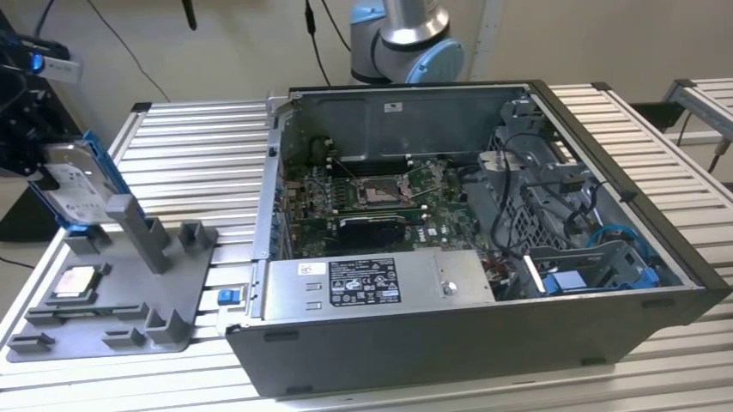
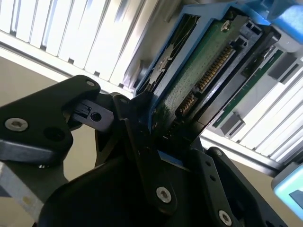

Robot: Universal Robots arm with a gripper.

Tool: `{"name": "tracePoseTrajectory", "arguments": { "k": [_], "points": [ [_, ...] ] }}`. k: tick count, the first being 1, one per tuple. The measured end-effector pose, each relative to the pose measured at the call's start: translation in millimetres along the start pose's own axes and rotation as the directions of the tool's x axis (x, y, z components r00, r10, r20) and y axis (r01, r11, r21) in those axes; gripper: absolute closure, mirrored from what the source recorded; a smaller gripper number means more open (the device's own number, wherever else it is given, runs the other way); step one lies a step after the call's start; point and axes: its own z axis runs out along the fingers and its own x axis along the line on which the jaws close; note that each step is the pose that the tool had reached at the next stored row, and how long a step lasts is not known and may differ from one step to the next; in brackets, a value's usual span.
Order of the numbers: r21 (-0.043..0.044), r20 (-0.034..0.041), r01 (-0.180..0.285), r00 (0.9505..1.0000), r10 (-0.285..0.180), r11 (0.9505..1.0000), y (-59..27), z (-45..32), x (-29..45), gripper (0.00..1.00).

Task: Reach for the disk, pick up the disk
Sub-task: 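Pick up the disk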

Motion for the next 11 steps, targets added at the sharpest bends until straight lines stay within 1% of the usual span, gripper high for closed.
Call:
{"name": "tracePoseTrajectory", "arguments": {
  "k": [11],
  "points": [
    [-0.0001, 0.0, 0.003, 1.0, -0.003, 1.0, 0.1, -13.2, -0.3, 1.0]
  ]
}}
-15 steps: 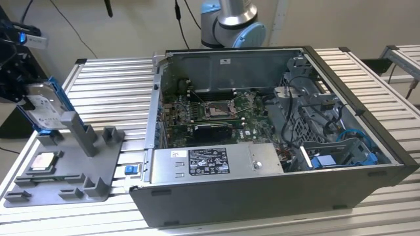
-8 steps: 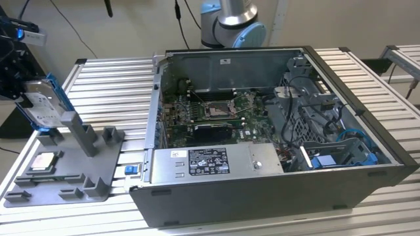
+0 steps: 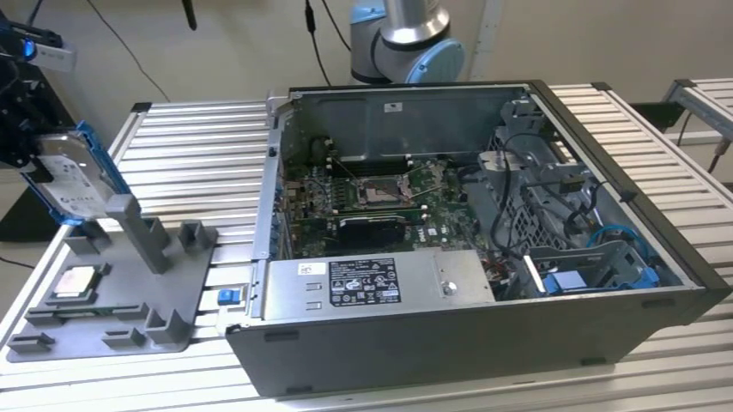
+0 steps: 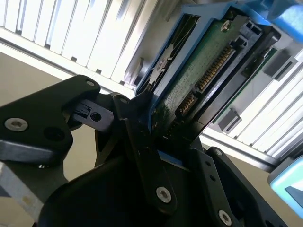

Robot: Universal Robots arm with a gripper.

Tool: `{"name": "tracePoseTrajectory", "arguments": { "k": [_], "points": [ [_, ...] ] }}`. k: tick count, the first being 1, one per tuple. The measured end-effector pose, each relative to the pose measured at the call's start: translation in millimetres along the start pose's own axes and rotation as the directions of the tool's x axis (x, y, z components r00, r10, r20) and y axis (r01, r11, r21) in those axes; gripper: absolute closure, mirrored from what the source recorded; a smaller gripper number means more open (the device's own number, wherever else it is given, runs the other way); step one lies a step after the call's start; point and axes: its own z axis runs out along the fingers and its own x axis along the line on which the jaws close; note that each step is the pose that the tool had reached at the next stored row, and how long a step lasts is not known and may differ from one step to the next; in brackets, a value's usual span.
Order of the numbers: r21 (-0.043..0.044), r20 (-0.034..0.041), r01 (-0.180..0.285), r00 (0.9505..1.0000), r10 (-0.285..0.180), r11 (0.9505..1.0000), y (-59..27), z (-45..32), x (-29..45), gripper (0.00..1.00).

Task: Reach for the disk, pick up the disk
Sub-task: 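Pick up the disk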

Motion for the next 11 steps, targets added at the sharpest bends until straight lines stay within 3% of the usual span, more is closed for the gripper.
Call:
{"name": "tracePoseTrajectory", "arguments": {
  "k": [11],
  "points": [
    [-0.0001, 0.0, 0.007, 1.0, -0.007, 1.0, 0.0, -14.0, -0.2, 1.0]
  ]
}}
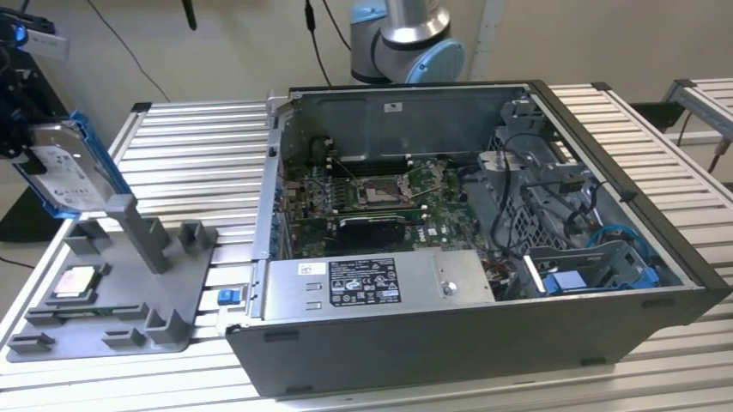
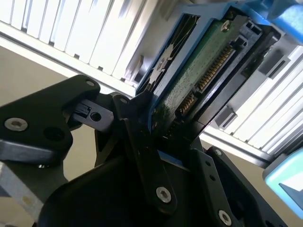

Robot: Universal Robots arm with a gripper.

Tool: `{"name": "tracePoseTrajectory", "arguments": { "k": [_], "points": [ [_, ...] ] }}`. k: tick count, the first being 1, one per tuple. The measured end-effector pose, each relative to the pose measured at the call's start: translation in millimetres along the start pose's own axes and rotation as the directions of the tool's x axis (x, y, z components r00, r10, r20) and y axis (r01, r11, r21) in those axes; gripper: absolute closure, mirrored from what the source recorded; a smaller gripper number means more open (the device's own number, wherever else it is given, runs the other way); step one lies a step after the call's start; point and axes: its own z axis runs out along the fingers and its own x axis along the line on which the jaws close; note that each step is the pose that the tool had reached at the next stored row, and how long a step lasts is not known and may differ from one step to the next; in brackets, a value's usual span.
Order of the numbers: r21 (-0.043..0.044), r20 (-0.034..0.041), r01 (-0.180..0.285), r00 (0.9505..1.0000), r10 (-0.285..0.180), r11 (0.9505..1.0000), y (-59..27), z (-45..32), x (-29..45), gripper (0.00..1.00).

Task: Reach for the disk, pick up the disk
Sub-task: 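Pick up the disk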

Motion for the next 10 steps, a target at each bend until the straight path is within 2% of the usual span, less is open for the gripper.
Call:
{"name": "tracePoseTrajectory", "arguments": {
  "k": [10],
  "points": [
    [0.0001, 0.0001, 0.0, 1.0, 0.0, 1.0, 0.2, -12.2, -0.3, 1.0]
  ]
}}
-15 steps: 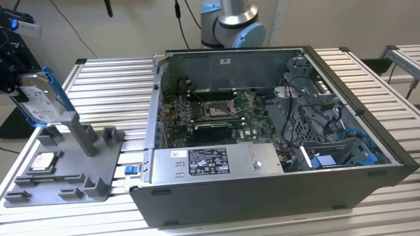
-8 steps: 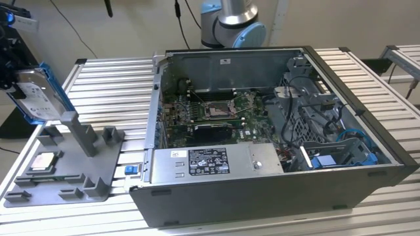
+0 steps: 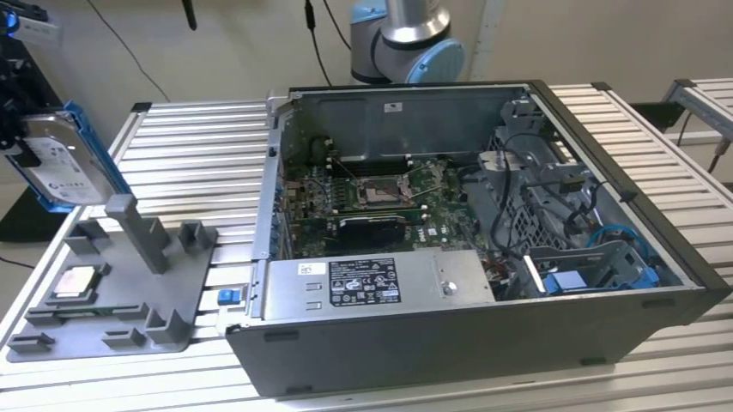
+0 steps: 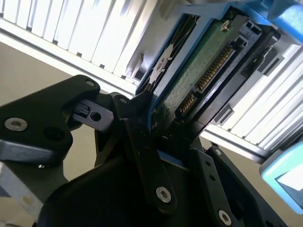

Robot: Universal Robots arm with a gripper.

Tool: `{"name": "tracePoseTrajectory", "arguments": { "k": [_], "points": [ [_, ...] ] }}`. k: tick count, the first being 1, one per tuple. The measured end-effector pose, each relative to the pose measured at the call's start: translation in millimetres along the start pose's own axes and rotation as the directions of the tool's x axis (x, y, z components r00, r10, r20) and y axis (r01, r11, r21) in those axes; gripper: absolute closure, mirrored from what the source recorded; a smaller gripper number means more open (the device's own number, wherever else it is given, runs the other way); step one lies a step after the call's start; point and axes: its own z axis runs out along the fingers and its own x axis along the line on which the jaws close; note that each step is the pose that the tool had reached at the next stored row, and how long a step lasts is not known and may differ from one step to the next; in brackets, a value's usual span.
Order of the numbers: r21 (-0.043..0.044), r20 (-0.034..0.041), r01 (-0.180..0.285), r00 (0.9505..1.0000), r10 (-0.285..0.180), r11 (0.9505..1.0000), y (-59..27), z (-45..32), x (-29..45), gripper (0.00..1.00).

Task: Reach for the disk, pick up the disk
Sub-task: 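Pick up the disk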

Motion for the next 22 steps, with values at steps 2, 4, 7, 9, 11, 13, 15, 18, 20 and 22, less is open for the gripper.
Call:
{"name": "tracePoseTrajectory", "arguments": {
  "k": [2, 4, 7, 9, 11, 13, 15, 18, 20, 22],
  "points": [
    [-0.0001, -0.0001, 0.0, 1.0, 0.0, 1.0, 0.0, -2.4, -0.1, 1.0],
    [0.0, 0.0, 0.0, 1.0, 0.0, 1.0, -0.1, -4.5, 0.0, 1.0],
    [0.0, 0.0, 0.0, 1.0, 0.0, 1.0, 0.0, -8.1, -0.1, 1.0],
    [-0.0001, 0.0, 0.0, 1.0, 0.0, 1.0, 0.0, -10.4, -0.1, 1.0],
    [-0.0001, -0.0001, 0.0, 1.0, 0.0, 1.0, 0.0, -12.4, -0.2, 1.0],
    [0.0, 0.0, 0.0, 1.0, 0.0, 1.0, 0.0, -14.2, -0.2, 1.0],
    [0.0, 0.0, 0.0, 1.0, 0.0, 1.0, 0.0, -15.8, -0.2, 1.0],
    [0.0, 0.0, 0.0, 1.0, 0.0, 1.0, -0.1, -18.0, -0.1, 1.0],
    [-0.0001, 0.0, 0.0, 1.0, 0.0, 1.0, -0.1, -19.5, -0.2, 1.0],
    [0.0, 0.0, 0.0, 1.0, 0.0, 1.0, 0.0, -20.9, -0.3, 1.0]
  ]
}}
